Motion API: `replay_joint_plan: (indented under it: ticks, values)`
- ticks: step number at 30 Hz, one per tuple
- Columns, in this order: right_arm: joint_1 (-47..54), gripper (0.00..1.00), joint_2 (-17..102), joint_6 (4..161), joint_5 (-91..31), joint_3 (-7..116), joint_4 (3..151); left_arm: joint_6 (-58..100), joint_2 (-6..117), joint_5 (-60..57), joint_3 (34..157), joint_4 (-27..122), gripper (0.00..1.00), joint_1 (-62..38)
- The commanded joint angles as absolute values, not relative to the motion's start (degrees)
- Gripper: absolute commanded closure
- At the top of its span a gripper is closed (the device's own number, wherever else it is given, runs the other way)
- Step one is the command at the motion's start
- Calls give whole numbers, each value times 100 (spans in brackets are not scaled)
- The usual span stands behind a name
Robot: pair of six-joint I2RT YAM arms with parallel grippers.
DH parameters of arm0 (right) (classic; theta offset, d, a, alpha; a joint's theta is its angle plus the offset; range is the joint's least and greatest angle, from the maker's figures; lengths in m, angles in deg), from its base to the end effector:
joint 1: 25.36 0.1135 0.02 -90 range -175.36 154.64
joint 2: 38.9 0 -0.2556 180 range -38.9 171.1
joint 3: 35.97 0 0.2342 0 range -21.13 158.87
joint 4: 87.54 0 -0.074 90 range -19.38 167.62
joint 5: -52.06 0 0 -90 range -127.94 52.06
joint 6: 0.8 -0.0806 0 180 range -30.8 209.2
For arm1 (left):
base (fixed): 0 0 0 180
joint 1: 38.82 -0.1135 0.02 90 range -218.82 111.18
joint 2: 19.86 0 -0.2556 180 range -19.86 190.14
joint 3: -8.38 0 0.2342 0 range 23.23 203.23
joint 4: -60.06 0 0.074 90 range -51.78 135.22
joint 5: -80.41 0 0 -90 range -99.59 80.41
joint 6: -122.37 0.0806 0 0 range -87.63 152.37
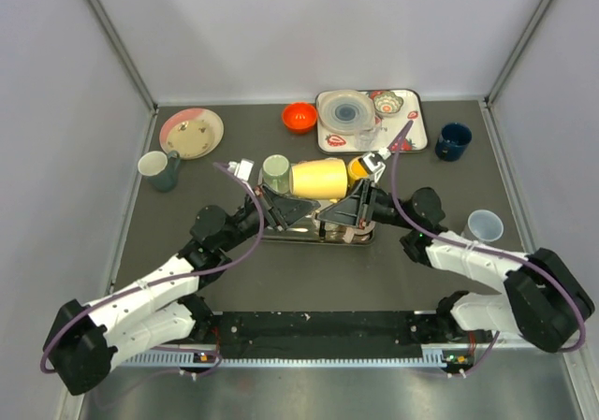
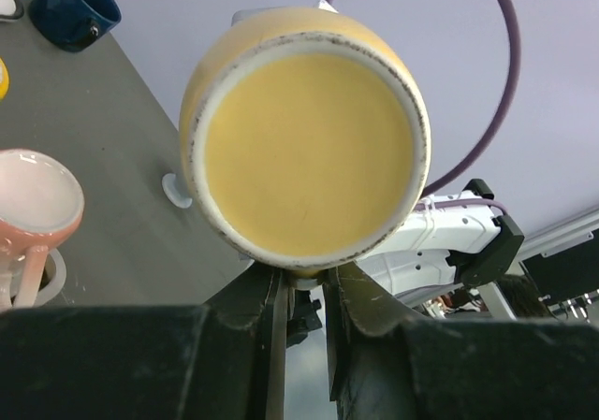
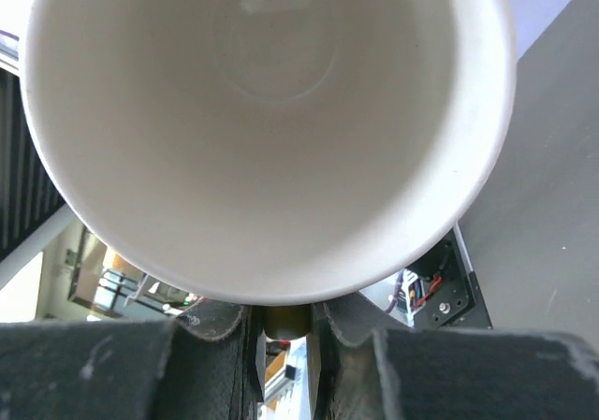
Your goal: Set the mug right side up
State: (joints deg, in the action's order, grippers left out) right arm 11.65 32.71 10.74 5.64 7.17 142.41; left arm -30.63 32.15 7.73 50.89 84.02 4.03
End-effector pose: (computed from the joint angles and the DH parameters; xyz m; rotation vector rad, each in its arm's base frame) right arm 0.1809 0.2060 0.2929 -0.2801 1.6412 2.0890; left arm 0.1595 -0.1807 0.3140 0.0285 1.5626 -1.7199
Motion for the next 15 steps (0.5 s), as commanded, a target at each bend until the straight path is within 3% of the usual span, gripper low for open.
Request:
replay_joint_plan:
  ticks: [1, 9, 15]
  values:
    - [1278, 100, 2580, 2001, 127, 1191, 13259, -2469, 2902, 1072, 5065, 8223, 97, 522]
    - [1270, 100, 1385, 4284, -593, 2105, 9175, -1949, 2084, -123, 5029, 7258, 45, 504]
    - [1121, 100, 1102, 5384, -1761, 3019, 7071, -1501, 1478, -1237, 5249, 6377, 33, 460]
